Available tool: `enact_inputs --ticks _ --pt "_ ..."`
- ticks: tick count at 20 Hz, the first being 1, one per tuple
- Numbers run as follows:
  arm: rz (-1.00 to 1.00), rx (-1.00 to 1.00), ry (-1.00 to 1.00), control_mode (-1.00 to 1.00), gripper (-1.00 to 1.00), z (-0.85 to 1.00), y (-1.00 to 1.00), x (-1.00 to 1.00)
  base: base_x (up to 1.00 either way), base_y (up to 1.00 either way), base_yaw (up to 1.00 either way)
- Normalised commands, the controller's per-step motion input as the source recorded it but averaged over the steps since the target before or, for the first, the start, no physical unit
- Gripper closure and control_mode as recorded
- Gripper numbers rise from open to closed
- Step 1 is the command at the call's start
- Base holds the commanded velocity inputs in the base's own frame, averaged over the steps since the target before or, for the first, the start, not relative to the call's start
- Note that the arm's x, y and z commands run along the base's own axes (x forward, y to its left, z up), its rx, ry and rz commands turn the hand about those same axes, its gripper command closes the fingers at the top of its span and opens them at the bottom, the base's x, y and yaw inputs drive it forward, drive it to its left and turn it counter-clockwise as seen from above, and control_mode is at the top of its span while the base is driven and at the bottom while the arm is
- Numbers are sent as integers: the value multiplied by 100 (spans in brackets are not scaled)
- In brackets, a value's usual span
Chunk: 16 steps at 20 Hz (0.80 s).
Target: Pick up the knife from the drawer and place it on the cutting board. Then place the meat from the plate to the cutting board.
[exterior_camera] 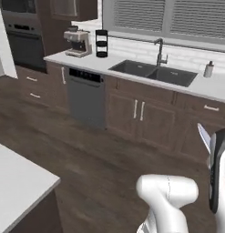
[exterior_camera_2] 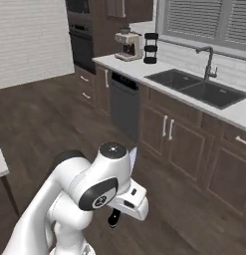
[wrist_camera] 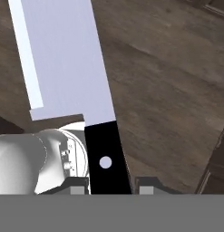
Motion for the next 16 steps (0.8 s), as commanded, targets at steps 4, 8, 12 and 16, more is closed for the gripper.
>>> enact_inputs --ticks 4,8,12,16 --pt "0 0 0 100 100 0 0 0 100 -16 55" --pt "0 0 0 100 100 0 0 0 100 -3 57" --pt "0 0 0 100 100 0 0 0 100 -6 56" --pt "0 0 0 100 100 0 0 0 100 -26 59"
